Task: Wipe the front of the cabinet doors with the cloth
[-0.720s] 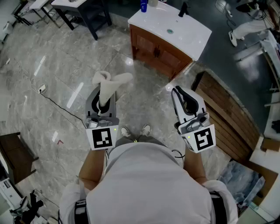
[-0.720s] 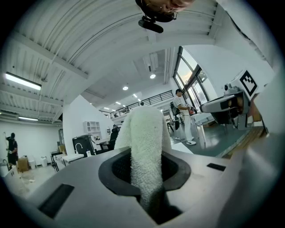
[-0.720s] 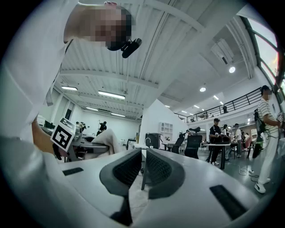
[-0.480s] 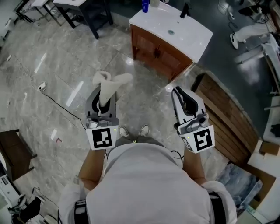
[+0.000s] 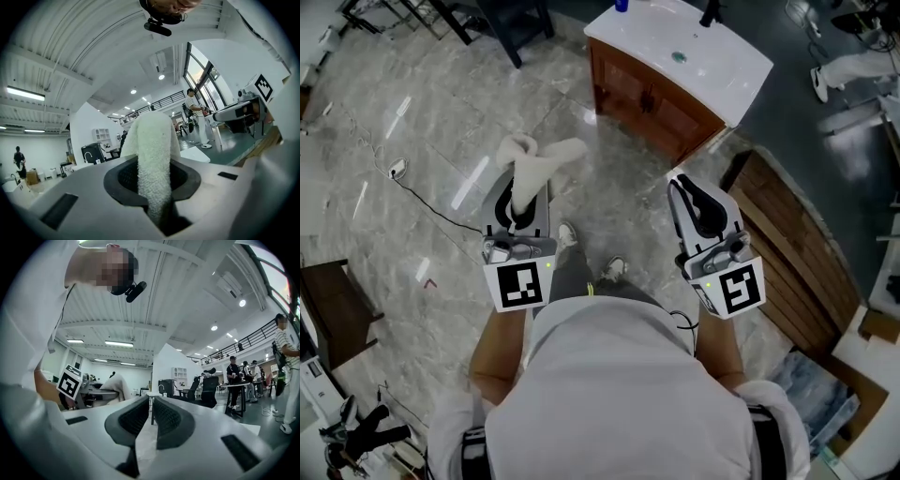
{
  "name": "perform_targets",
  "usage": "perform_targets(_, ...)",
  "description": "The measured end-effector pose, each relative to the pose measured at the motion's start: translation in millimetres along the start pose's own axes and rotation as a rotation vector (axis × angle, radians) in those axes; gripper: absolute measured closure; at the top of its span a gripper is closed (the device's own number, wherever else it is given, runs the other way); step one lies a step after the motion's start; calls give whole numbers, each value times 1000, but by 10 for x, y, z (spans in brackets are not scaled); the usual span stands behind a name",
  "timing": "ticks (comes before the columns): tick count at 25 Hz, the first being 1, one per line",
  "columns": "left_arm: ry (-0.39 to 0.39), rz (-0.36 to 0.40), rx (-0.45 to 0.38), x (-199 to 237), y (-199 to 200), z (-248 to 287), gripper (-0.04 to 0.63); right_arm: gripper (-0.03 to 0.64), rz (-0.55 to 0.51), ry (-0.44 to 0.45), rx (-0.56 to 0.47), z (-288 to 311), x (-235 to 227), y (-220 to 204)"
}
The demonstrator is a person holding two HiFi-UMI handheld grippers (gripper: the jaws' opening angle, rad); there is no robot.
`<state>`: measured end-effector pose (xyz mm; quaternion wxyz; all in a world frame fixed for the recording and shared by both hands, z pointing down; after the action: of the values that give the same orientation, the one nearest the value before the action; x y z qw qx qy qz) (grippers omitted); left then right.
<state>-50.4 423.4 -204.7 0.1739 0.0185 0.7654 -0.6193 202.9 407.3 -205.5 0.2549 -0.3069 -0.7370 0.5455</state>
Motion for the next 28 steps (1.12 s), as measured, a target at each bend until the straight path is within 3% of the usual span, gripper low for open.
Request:
perform_targets(8,-18,-59,-3,389,-497,480,505,558,-25,-24,43,575,-124,-260)
perform_targets(22,-104,-118,-1,1915,-1371,2067,503,558,-65,-62,123,2788,-533,-799)
perform_targets(28,-155,-144,-8,2039,-1576,2578,503,558,-106,-113,136,3099,-755,-873)
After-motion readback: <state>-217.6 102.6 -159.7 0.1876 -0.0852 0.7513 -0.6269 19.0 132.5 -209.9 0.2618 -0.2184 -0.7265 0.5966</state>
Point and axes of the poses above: the fingertips, and each gripper's own axes: z forward along the fingers, x to its left, y out of its top, the point moved 7 cm from there along -z, backward along the fingers, and after that the axes turned 13 degrees about -x, right-handed, at the moved point
